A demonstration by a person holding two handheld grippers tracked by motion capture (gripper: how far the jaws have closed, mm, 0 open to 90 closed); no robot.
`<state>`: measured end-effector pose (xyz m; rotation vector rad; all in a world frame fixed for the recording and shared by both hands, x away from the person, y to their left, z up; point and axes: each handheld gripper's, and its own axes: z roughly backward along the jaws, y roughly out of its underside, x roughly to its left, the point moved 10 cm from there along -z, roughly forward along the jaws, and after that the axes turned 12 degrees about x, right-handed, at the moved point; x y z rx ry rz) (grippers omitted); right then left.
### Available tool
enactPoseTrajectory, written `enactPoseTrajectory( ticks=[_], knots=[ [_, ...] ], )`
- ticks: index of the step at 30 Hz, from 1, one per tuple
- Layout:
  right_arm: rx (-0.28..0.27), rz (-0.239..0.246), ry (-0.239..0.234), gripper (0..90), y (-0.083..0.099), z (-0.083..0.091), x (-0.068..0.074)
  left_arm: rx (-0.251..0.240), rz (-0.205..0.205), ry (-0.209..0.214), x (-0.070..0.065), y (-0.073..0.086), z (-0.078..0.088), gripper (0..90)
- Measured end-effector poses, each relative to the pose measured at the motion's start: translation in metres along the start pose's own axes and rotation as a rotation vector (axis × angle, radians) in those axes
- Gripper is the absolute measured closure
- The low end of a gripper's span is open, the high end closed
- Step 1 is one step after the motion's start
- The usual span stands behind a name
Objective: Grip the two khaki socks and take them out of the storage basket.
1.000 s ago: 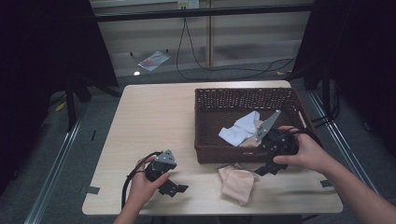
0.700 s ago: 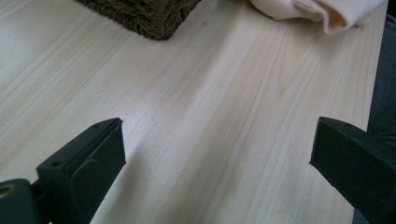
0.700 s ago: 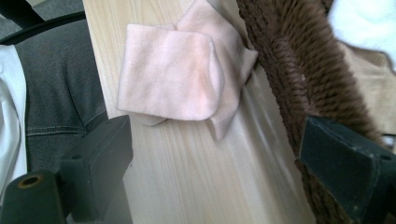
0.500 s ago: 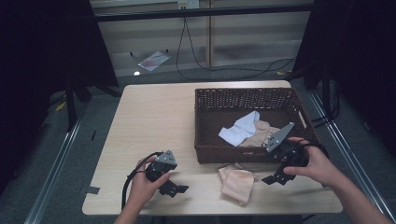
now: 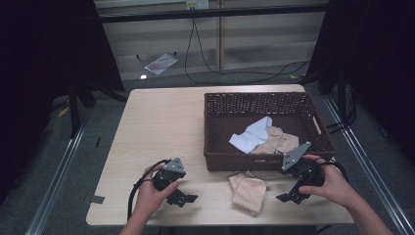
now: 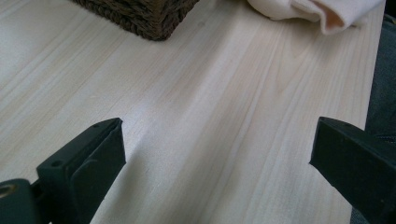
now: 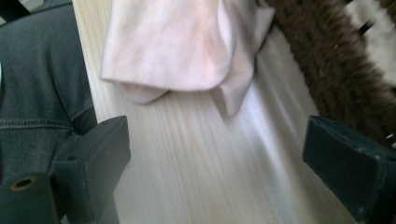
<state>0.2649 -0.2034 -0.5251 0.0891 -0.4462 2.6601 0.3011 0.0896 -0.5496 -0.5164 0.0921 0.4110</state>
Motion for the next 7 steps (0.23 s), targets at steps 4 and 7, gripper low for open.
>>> enactPoseTrajectory(
  ticks=[4, 7],
  knots=[
    [-0.023, -0.010, -0.014, 7.6, 0.0021, -0.0025, 0.0002, 0.008, -0.003, -0.001, -0.0001, 0.0006, 0.0003, 2.8],
    [-0.027, -0.020, -0.016, 7.7, 0.0033, -0.0031, 0.0003, 0.015, -0.001, -0.006, 0.0004, 0.0006, -0.0001, 2.8]
  ],
)
